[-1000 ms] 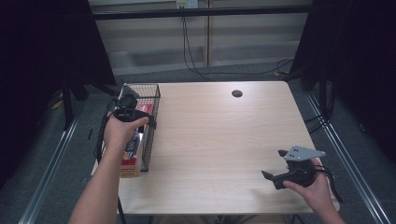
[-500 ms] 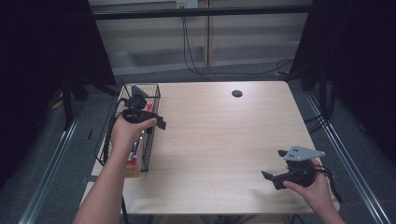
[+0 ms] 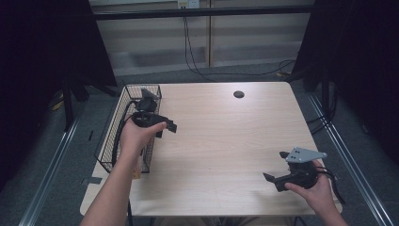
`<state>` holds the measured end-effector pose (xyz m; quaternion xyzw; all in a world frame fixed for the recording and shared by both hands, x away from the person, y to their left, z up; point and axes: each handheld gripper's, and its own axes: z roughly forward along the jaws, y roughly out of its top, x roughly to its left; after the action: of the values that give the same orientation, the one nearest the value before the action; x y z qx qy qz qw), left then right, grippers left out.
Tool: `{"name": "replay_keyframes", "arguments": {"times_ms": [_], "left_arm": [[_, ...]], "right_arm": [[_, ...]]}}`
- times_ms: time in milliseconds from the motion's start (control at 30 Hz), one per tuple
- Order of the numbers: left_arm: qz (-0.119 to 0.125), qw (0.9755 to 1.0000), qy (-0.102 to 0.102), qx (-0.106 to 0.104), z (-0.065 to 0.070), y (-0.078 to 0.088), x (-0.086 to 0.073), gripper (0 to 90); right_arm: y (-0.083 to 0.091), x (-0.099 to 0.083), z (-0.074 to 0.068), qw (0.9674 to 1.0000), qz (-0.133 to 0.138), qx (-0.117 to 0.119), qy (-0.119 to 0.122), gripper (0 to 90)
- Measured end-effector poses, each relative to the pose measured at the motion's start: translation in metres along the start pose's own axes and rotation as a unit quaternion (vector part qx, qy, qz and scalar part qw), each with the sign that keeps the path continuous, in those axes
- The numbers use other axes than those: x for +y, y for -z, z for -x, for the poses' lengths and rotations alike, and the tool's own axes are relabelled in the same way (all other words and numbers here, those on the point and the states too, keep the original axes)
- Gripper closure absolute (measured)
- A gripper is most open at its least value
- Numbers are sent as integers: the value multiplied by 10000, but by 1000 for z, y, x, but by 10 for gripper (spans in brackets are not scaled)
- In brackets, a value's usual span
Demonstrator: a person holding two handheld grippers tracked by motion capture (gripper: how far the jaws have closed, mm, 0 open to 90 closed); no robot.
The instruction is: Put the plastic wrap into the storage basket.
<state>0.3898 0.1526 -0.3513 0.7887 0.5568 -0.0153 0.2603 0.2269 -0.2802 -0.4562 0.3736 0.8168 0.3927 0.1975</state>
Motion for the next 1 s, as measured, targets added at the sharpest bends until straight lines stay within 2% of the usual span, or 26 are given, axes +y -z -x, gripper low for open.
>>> {"name": "replay_keyframes", "arguments": {"times_ms": [133, 167, 267, 333, 367, 600, 633, 733, 800, 867, 933, 1000], "left_arm": [[9, 10000, -64, -62, 6, -4, -2, 199], [-24, 9999, -148, -37, 8, -5, -2, 199], [48, 9999, -131, -69, 11, -7, -3, 197], [46, 9998, -189, -99, 14, -8, -3, 197], [19, 9995, -289, -102, 14, -9, -4, 197], [59, 9991, -394, -146, 26, -17, -8, 196], [49, 9987, -475, -172, 29, -19, -9, 196], [84, 9986, -480, -184, 32, -21, -11, 196], [67, 9981, -573, -196, 34, -24, -12, 196], [124, 9983, -532, -201, 36, -29, -15, 196], [140, 9978, -618, -214, 39, -37, -18, 191], [163, 9978, -592, -240, 41, -41, -20, 181]], "right_arm": [[0, 0, 0, 10000, -5, 19, 21, 28], [0, 0, 0, 10000, -5, 18, 22, 28], [0, 0, 0, 10000, 2, 20, 29, 28], [0, 0, 0, 10000, -3, 26, 21, 28], [0, 0, 0, 10000, 0, 16, 22, 28], [0, 1, 0, 10000, -1, 18, 32, 28], [0, 1, 0, 10000, 1, 22, 33, 28], [0, 1, 0, 10000, 2, 24, 36, 28], [0, 1, 0, 10000, -7, 12, 39, 28], [0, 1, 0, 10000, -6, 8, 40, 28], [0, 1, 0, 10000, 4, 15, 38, 28], [0, 1, 0, 10000, 1, -6, 47, 28]]}}
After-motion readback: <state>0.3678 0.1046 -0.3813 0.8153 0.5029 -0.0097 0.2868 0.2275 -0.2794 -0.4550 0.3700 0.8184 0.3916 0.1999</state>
